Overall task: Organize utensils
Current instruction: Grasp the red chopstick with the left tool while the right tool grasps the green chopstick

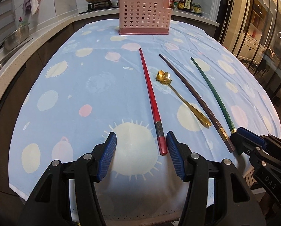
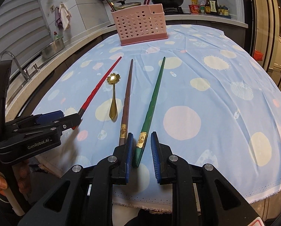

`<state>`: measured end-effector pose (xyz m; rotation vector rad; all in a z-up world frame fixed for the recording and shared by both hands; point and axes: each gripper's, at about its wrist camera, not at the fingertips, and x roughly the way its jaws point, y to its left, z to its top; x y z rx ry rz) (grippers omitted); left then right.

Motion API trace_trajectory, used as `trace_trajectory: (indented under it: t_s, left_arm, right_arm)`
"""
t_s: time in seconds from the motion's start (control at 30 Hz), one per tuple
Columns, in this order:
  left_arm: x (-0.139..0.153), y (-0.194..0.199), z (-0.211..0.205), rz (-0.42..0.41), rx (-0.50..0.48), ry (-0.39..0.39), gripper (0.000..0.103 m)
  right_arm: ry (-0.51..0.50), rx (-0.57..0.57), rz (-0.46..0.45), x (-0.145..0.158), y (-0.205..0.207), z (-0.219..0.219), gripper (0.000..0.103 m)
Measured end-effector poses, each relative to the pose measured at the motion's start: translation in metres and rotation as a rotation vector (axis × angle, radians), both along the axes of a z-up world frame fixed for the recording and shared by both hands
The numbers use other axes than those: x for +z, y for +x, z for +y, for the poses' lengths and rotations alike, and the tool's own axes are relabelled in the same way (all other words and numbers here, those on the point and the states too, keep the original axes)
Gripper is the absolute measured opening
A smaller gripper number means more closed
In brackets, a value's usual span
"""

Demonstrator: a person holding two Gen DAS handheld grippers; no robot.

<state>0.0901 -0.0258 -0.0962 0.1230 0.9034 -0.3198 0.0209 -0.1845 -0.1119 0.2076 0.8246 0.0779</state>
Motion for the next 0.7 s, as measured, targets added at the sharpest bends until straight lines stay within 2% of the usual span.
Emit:
trace_trajectory:
  t_s: [0.33, 0.57, 0.67, 0.7]
  left_arm:
    - [-0.0014, 0.0006, -0.002, -0.008, -0.014, -0.002, 0.051]
    - [-0.0013, 0.003, -0.0057, -0.009, -0.03, -0.003, 0.039]
    - [-0.0001, 0.0031, -0.0032, 0.003, -0.036, -0.019, 0.031]
    - [0.0004, 0.0037, -0.0026, 0.008, -0.038, -0.025, 0.025]
  right_arm:
    - [-0.043, 0.006, -0.012, -0.0003, -0.0006, 0.0035, 0.018]
    - [-0.051, 0.0, -0.02, -0.0016, -0.002, 0.0002, 0.011]
    - [-0.062, 0.001, -0.022, -0.001, -0.0033, 0.0002, 0.009]
    - [-0.065, 0.001, -0.022, -0.0006, -0.003, -0.0001, 0.008]
